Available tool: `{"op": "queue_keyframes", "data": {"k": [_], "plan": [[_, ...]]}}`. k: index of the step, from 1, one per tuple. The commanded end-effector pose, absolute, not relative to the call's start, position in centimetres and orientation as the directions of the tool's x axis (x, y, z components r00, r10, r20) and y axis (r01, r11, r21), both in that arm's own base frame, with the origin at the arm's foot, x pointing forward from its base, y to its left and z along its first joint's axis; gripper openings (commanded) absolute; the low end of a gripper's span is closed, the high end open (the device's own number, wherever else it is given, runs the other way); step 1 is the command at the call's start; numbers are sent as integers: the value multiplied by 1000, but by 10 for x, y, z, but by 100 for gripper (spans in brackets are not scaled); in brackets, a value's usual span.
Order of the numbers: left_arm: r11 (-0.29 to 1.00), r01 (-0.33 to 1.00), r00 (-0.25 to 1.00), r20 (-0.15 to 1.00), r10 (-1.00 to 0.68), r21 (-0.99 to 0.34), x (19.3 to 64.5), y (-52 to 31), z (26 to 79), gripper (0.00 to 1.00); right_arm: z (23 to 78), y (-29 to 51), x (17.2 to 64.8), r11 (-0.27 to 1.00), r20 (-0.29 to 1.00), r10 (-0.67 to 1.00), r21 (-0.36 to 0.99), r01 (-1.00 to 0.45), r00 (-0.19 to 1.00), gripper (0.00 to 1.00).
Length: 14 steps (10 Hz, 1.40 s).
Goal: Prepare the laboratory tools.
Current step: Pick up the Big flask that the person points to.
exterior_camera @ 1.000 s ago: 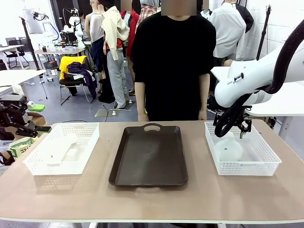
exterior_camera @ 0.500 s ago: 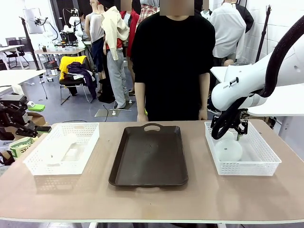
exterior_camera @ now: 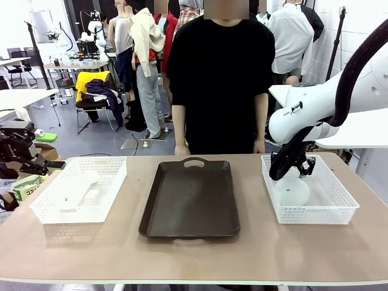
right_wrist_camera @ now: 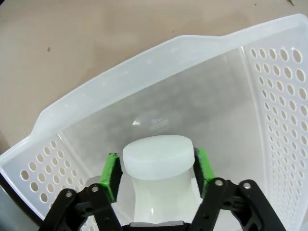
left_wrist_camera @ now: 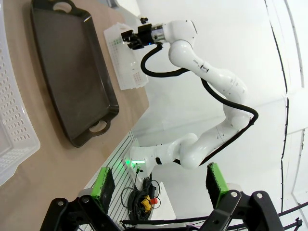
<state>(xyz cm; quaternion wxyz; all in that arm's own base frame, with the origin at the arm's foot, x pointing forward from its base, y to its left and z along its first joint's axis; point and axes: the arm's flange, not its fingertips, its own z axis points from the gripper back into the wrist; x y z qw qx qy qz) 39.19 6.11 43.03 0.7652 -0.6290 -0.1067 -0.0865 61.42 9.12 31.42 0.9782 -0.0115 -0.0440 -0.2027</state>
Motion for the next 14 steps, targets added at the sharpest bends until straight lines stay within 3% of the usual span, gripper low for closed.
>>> {"op": "queue_keyframes", "data": {"k": [1,3,14], "plan": [[196,281,957,289,10,-939,390,60,431,100,317,95,618,911,105,-404,-38,410,909,35],[196,281,957,289,10,-939,390,60,431,100,320,93,618,907,107,-411,-54,418,905,0],[196,281,957,289,10,-939,390,60,431,100,318,89,615,916,88,-399,-16,401,913,0]]}}
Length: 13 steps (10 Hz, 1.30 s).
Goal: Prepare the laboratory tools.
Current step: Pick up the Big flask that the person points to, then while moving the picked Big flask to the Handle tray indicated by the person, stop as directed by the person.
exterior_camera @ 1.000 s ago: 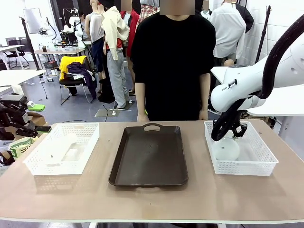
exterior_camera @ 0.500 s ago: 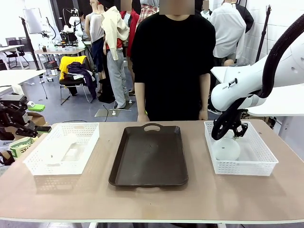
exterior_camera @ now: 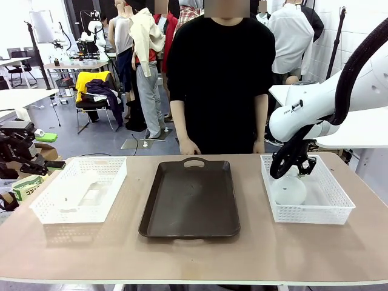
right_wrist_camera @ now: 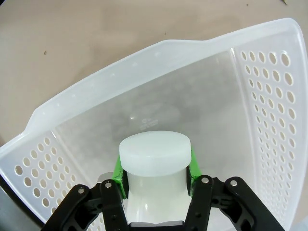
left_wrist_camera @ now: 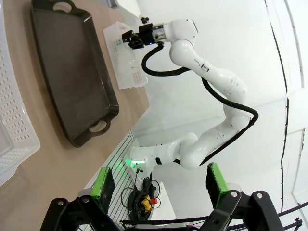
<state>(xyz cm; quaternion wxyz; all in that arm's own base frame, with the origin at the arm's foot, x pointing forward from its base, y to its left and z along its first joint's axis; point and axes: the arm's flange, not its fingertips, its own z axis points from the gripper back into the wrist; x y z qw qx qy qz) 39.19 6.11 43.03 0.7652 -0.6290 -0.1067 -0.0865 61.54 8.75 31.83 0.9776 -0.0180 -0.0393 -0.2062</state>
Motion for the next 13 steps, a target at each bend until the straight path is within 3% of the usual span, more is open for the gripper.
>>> {"op": "queue_keyframes", "data": {"k": [1,13], "plan": [[196,281,957,289,10,-939,390,60,431,100,318,89,615,916,88,-399,-16,401,913,0],[196,281,957,289,10,-939,390,60,431,100,318,89,615,916,88,-399,-16,401,913,0]]}}
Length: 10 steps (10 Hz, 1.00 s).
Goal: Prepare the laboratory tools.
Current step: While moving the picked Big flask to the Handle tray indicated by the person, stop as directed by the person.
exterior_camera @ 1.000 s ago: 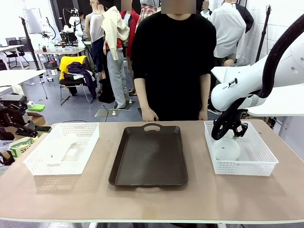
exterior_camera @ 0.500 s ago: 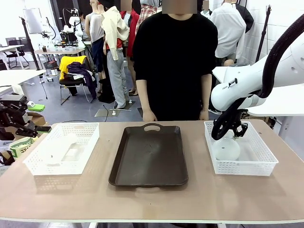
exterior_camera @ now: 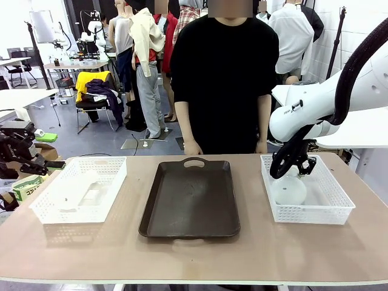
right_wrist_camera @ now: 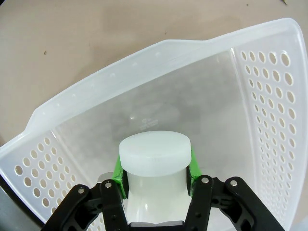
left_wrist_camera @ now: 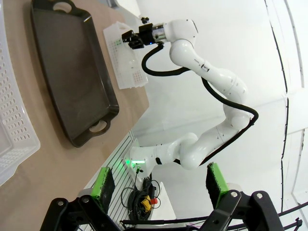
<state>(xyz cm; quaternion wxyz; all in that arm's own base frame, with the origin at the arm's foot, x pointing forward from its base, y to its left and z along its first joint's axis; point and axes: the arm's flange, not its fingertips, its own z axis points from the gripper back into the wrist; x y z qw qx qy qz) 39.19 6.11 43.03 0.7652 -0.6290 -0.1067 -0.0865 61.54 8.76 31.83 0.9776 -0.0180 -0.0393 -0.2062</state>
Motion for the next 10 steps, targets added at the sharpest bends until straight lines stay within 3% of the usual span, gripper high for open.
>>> {"op": "queue_keyframes", "data": {"k": [1,10], "plan": [[196,281,957,289,10,-939,390,60,431,100,318,89,615,916,88,-399,-16,401,913,0],[196,281,957,289,10,-939,390,60,431,100,318,89,615,916,88,-399,-16,401,913,0]]}}
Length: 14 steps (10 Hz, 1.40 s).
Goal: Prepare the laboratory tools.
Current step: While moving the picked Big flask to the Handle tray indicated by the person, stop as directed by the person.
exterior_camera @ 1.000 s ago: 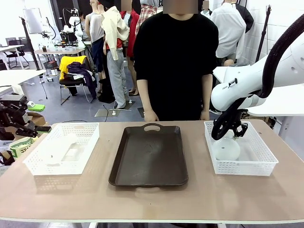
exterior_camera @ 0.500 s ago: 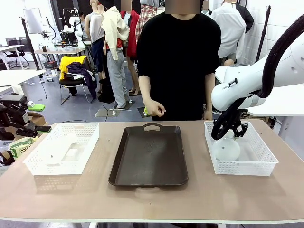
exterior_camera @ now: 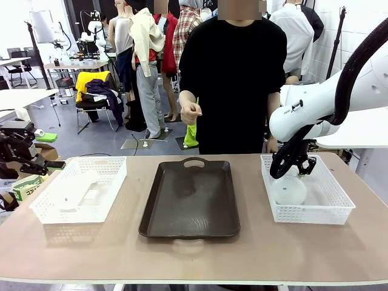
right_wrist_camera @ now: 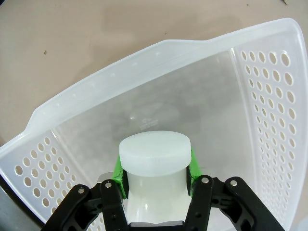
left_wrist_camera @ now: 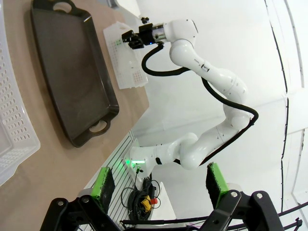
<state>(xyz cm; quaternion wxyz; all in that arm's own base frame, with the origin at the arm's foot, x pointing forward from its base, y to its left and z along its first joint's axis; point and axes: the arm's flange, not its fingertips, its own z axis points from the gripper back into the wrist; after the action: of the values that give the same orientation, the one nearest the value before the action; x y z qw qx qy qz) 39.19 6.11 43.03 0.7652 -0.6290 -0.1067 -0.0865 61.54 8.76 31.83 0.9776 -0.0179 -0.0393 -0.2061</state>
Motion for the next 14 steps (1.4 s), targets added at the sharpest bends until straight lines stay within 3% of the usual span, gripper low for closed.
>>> {"op": "queue_keyframes", "data": {"k": [1,14], "plan": [[196,281,957,289,10,-939,390,60,431,100,318,89,615,916,88,-399,-16,401,913,0],[196,281,957,289,10,-939,390,60,431,100,318,89,615,916,88,-399,-16,401,913,0]]}}
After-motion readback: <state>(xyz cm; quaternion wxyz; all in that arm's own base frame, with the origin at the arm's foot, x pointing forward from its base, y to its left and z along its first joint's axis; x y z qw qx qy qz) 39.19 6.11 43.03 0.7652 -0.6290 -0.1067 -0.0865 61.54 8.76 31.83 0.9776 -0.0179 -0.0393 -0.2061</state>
